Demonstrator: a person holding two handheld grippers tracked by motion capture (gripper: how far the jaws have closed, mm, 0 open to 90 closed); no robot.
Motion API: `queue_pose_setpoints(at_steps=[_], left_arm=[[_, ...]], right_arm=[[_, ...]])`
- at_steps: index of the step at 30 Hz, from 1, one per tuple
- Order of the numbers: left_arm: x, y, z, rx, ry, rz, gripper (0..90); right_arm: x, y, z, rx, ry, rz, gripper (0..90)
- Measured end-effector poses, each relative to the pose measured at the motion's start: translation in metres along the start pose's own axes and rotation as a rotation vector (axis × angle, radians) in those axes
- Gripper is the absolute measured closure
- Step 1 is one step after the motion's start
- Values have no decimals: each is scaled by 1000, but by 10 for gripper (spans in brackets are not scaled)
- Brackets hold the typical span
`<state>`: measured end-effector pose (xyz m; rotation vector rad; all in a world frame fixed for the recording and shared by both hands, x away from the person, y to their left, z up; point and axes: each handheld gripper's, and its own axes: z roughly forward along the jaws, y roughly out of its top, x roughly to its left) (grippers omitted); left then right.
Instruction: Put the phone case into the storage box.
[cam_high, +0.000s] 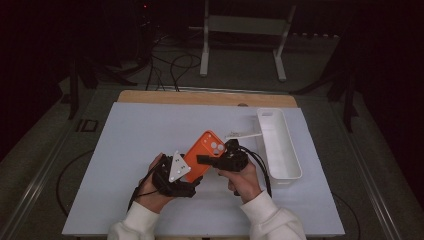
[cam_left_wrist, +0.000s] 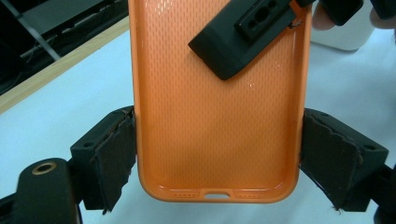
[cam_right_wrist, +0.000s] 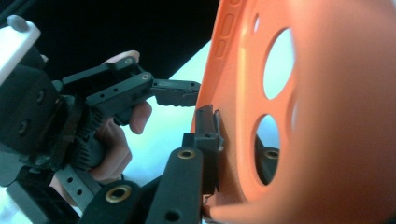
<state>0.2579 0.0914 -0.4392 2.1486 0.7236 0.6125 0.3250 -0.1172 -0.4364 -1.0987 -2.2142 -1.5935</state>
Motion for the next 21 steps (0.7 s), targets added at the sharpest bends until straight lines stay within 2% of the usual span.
queue_pose_setpoints(at_steps=[4, 14, 17, 21], left_arm=[[-2, 0, 3, 9, 12, 0, 160], [1, -3, 6, 14, -8, -44, 139], [3, -4, 6, 21, -26, -58, 124], [8, -5, 3, 16, -26, -73, 122]], right_arm=[[2, 0, 1, 5, -16, 4, 881], [5, -1, 3, 24, -54, -28, 885], [5, -1, 3, 26, -57, -34, 884], [5, -1, 3, 29, -67, -35, 884]])
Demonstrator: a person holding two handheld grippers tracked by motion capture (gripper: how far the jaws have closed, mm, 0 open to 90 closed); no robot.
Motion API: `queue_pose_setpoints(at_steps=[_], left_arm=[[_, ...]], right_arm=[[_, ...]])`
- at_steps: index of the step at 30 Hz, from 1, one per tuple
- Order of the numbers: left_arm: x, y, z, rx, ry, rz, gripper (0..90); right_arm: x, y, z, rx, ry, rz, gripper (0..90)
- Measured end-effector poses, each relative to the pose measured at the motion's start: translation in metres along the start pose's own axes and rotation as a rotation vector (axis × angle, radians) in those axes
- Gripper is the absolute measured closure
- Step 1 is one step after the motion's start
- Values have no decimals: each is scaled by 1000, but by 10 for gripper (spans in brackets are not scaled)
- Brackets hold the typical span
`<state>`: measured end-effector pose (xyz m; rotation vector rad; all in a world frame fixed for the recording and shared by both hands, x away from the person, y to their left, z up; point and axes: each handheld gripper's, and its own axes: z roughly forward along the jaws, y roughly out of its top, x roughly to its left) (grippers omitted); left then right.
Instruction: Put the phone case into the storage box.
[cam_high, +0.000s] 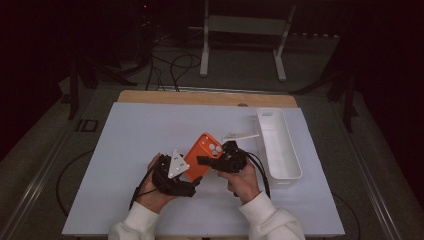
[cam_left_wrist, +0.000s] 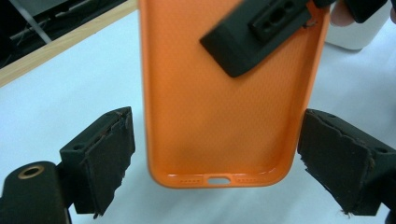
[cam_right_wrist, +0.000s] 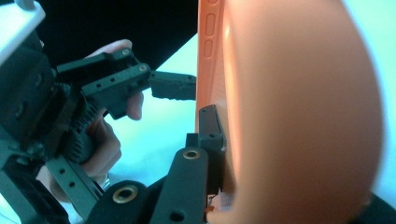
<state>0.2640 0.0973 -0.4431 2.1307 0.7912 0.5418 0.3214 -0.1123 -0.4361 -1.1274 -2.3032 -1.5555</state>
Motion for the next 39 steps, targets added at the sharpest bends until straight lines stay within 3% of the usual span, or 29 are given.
queue_pose_setpoints(at_steps=[10, 18, 39], left_arm=[[10, -2, -8, -27, -21, -38, 117], [15, -4, -12, -34, -53, -43, 98], [22, -8, -11, -50, -170, -50, 87]], right_arm=[[0, 0, -1, 8, -14, -25, 882], [0, -1, -4, 16, -17, -44, 881], [4, -5, -18, 17, 42, -127, 880]])
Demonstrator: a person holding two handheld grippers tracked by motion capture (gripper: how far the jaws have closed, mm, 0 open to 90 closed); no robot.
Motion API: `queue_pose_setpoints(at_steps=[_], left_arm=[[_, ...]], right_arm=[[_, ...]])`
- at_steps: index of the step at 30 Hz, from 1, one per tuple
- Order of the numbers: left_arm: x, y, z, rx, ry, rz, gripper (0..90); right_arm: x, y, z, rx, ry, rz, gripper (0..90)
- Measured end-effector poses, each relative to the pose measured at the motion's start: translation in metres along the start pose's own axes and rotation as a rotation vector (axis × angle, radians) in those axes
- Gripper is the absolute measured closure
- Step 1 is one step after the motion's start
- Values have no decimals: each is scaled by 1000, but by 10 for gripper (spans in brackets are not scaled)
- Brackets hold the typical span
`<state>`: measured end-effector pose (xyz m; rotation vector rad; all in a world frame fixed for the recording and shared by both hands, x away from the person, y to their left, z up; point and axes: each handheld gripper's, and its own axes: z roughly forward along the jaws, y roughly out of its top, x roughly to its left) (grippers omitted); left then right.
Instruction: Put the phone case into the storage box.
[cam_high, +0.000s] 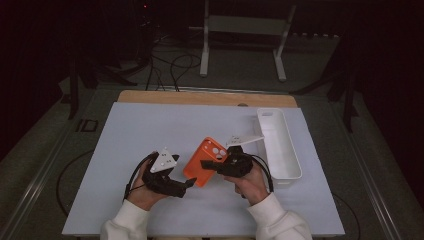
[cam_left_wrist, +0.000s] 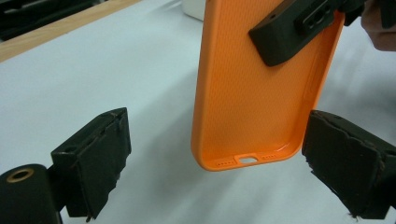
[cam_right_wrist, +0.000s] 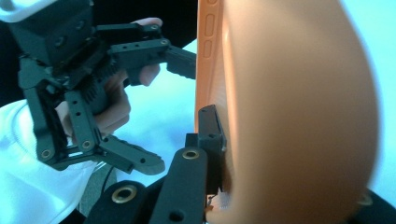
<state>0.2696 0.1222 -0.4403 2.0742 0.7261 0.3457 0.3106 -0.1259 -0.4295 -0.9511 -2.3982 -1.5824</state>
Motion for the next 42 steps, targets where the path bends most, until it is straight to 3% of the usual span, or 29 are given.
queue_pose_setpoints(at_steps=[10, 18, 33, 36, 42], left_arm=[[0, 0, 1, -5, -33, -2, 86], [-3, -1, 3, -6, -86, 11, 166], [-1, -4, 6, -7, -257, -7, 473], [-2, -5, 5, -11, -283, 4, 563], [-1, -6, 4, -15, -310, 9, 641]], right_arm=[[5, 0, -3, 12, 43, -63, 879], [9, 0, -1, 14, 80, -107, 878], [14, 0, 0, 19, 148, -168, 879], [15, 0, 0, 27, 154, -183, 879], [13, -1, -1, 32, 167, -186, 866]])
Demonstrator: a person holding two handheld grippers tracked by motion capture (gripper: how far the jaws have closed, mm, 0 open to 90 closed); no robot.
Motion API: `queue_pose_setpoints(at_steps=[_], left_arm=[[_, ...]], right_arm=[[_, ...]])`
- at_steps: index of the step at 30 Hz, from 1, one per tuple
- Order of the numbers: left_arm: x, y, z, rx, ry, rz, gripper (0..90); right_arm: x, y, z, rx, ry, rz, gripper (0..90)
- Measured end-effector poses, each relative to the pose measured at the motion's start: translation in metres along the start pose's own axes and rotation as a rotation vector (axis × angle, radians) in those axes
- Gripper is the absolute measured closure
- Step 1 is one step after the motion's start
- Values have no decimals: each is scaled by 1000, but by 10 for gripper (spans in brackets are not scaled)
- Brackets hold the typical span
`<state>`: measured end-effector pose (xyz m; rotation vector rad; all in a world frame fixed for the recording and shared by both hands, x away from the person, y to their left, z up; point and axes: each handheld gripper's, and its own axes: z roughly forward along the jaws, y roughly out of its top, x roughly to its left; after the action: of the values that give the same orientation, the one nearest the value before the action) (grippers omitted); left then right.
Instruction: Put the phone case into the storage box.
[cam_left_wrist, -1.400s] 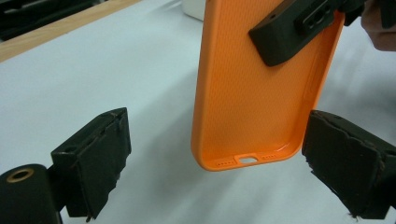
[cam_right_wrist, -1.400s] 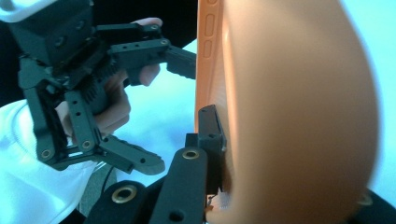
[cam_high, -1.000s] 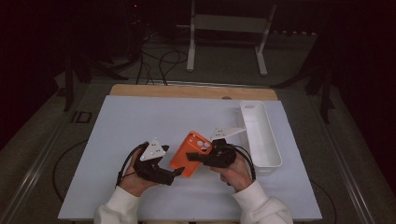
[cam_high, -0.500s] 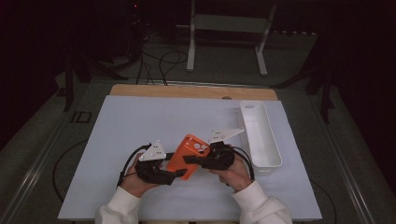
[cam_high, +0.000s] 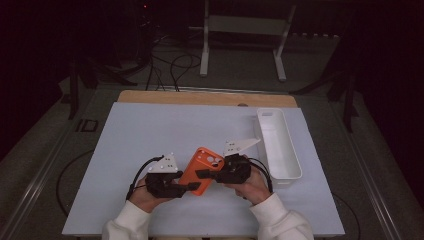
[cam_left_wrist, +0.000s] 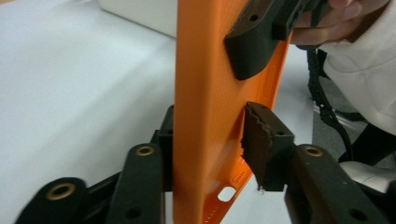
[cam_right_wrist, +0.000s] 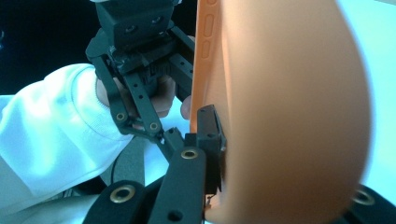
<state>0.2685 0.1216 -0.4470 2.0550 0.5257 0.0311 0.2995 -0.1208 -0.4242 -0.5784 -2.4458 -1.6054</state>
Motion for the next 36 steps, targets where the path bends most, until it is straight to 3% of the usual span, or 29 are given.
queue_pose_setpoints(at_steps=[4, 13, 22, 28, 36], left_arm=[[0, -1, -1, -9, -20, -6, 711], [-1, -3, -1, -3, -22, 2, 851], [-3, -3, -1, -21, 16, -8, 854], [-5, -4, 2, 3, 33, -2, 855], [-5, -3, 0, -13, 96, -10, 854]], right_arm=[[-1, -1, -1, -2, 11, -5, 836], [-3, -1, 0, 0, 12, -2, 706], [-6, 0, -1, -38, -8, 30, 601], [-6, 0, -3, -55, -63, 55, 463], [-4, -1, -3, -54, -109, 55, 401]])
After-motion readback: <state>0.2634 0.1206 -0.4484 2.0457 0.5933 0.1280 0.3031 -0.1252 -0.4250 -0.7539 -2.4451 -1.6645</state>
